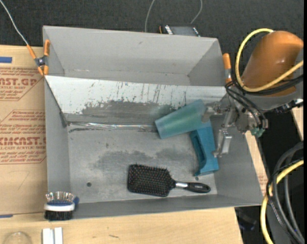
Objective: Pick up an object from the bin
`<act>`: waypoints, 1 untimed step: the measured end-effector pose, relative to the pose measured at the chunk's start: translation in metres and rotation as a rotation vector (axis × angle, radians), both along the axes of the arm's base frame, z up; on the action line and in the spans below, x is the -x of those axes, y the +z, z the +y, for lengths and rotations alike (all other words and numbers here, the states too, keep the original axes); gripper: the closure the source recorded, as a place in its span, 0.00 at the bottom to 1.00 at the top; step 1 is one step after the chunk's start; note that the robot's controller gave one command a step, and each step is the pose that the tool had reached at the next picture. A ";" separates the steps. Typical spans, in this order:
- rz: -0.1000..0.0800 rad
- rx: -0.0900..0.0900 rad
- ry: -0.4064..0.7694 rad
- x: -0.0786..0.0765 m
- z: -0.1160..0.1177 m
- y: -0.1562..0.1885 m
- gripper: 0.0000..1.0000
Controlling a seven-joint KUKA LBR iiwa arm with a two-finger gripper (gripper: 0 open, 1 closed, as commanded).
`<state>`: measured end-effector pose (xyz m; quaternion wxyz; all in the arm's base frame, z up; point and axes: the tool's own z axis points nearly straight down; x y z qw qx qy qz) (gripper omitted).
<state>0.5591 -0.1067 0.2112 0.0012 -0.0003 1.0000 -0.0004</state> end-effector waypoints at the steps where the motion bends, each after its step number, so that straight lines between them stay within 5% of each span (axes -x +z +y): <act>1: 0.001 -0.003 0.277 -0.002 0.103 -0.061 0.00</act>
Offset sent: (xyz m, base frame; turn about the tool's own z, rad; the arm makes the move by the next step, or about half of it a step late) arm 0.0023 0.0986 -0.0587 -0.2724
